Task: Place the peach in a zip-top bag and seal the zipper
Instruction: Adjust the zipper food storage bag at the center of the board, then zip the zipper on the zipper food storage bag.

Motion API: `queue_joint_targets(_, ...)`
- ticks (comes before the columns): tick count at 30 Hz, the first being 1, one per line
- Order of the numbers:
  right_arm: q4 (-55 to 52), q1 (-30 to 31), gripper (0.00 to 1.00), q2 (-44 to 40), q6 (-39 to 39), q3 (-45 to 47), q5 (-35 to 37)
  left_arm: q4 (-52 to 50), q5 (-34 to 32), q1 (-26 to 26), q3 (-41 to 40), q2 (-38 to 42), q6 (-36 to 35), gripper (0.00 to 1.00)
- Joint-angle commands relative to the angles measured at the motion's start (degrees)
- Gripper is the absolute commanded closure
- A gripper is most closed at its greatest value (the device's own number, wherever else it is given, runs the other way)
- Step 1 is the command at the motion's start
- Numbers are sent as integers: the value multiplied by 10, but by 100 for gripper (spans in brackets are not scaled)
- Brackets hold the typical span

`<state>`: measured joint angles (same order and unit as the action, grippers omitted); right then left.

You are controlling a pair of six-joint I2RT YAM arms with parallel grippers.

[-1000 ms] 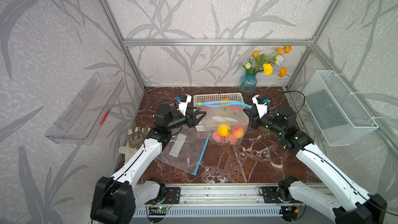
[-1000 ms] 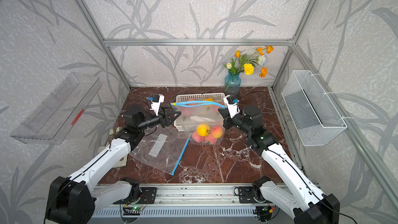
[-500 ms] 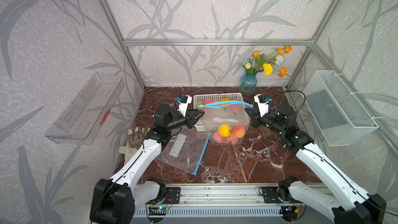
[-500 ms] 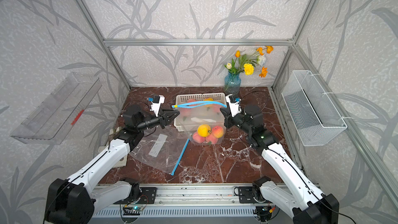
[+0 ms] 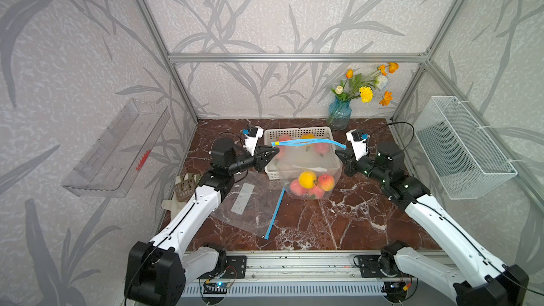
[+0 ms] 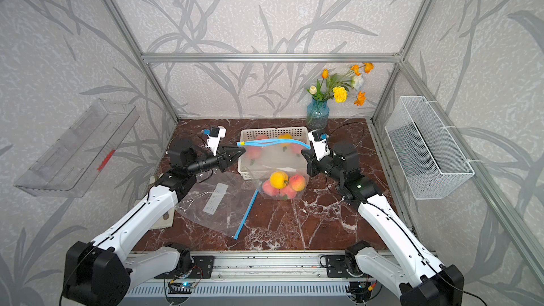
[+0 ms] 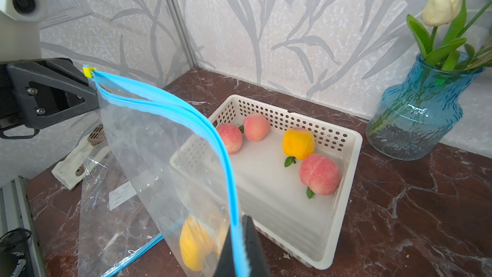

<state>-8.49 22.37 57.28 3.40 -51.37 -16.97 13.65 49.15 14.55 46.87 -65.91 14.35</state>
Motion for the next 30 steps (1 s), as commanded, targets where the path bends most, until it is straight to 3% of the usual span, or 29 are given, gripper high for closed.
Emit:
queue_joint_targets(1, -13, -2, 97, -4, -2, -18, 4, 0, 8, -1, 20, 0, -12, 97)
queue_joint_targets(4, -56, -2, 81, -9, -19, -37, 26, -9, -6, -1, 21, 5, -23, 100)
queue_joint_targets(6, -107, -2, 57, -16, -30, -63, 70, -13, -4, 4, 27, 1, -47, 100)
queue_joint_targets(7, -124, -2, 50, -19, -35, -72, 85, -22, 1, 7, 33, -2, -68, 100)
queue_joint_targets(12, -187, -1, 31, -25, -54, -125, 82, -97, 6, 18, 79, -23, -165, 100)
queue_joint_targets(19, -208, 57, 28, 14, -105, -205, 29, -159, 32, 38, 115, -30, -265, 100)
queue_joint_targets(26, -213, 139, 28, 122, -205, -296, -35, -182, 26, 73, 120, -16, -319, 100)
queue_joint_targets(30, -193, 141, 34, 172, -251, -327, -124, -188, 21, 88, 131, -6, -333, 100)
